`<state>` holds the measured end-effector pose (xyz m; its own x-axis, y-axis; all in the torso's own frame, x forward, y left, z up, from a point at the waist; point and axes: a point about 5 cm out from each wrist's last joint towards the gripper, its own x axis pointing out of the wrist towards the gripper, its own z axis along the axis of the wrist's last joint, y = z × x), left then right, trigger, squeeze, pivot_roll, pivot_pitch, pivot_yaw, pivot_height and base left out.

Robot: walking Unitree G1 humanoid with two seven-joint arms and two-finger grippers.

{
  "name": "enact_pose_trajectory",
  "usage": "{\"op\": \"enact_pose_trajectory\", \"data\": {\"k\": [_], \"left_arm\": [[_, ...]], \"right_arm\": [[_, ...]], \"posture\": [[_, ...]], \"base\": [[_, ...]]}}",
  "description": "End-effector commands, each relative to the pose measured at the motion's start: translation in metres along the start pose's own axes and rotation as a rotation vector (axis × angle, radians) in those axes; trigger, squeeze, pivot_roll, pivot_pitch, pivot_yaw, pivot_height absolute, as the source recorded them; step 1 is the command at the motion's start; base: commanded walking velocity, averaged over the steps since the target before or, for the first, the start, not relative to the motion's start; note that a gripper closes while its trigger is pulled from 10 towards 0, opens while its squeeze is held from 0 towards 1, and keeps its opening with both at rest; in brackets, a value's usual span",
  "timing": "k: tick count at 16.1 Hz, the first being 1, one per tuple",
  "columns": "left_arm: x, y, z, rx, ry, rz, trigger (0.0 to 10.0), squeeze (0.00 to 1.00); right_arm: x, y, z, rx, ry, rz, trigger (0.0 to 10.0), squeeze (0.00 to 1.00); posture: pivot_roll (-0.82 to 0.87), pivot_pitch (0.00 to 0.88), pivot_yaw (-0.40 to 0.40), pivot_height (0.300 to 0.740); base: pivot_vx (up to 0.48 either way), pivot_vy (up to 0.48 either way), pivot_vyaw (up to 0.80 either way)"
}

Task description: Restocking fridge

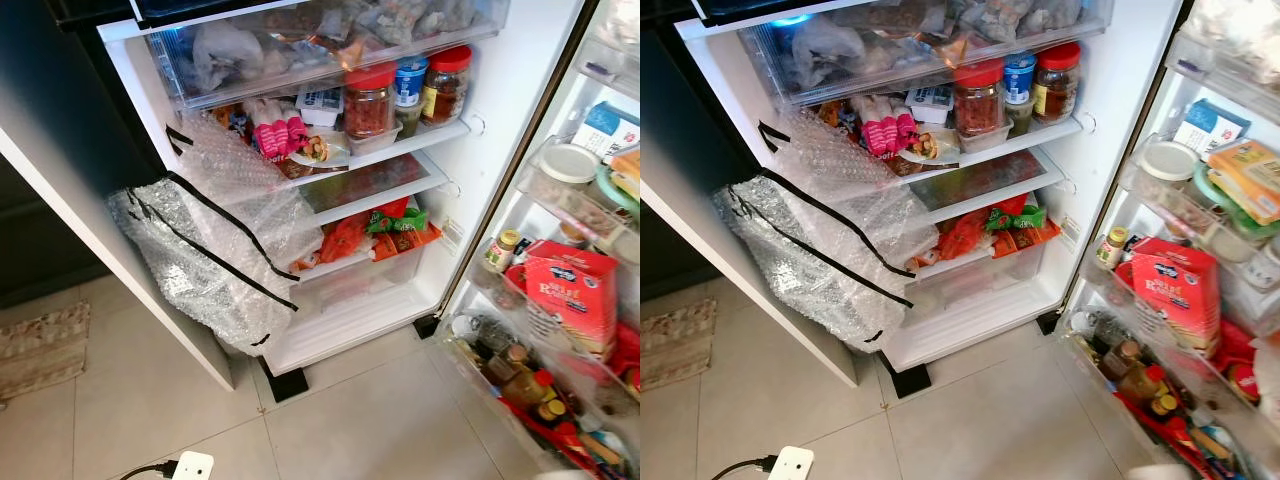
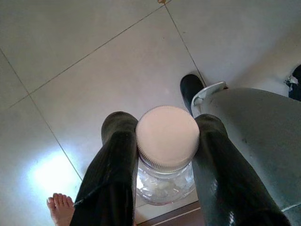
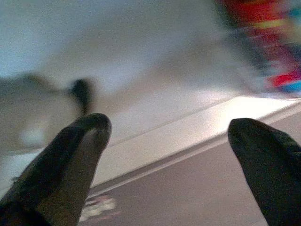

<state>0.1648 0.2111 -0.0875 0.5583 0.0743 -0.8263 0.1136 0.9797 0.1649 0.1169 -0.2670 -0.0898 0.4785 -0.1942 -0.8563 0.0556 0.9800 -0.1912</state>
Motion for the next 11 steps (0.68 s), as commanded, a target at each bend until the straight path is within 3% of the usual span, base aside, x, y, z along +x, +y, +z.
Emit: {"op": "enact_pose_trajectory", "data": {"k": [1, 2, 5, 8, 11], "left_arm": [[-0.002, 0.000, -0.012, 0.002, 0.032, -0.001, 10.0, 0.00], [-0.003, 0.000, -0.013, 0.002, 0.032, -0.006, 10.0, 0.00], [-0.003, 0.001, -0.011, 0.021, 0.024, -0.005, 10.0, 0.00], [-0.002, 0.001, -0.010, 0.022, 0.020, -0.002, 10.0, 0.00], [-0.001, -0.003, -0.005, 0.022, 0.007, -0.006, 10.0, 0.00]], "right_arm": [[-0.001, 0.009, -0.009, 0.051, 0.023, 0.019, 10.0, 0.00], [-0.001, 0.027, -0.014, 0.024, 0.035, 0.070, 10.0, 0.00], [0.001, 0.055, -0.008, 0.100, 0.021, 0.125, 10.0, 0.00], [0.002, 0.063, 0.000, 0.090, -0.001, 0.152, 10.0, 0.00], [0.004, 0.058, 0.006, 0.089, -0.009, 0.136, 10.0, 0.00]], "posture": [[-0.07, 0.145, 0.035, 0.740], [-0.07, 0.148, 0.036, 0.740], [-0.07, 0.156, 0.042, 0.740], [-0.07, 0.157, 0.040, 0.740], [-0.07, 0.167, 0.035, 0.740]], "base": [[0.000, 0.000, 0.00], [0.000, 0.000, 0.00], [0.000, 0.000, 0.00], [0.000, 0.000, 0.00], [0.000, 0.000, 0.00]]}}
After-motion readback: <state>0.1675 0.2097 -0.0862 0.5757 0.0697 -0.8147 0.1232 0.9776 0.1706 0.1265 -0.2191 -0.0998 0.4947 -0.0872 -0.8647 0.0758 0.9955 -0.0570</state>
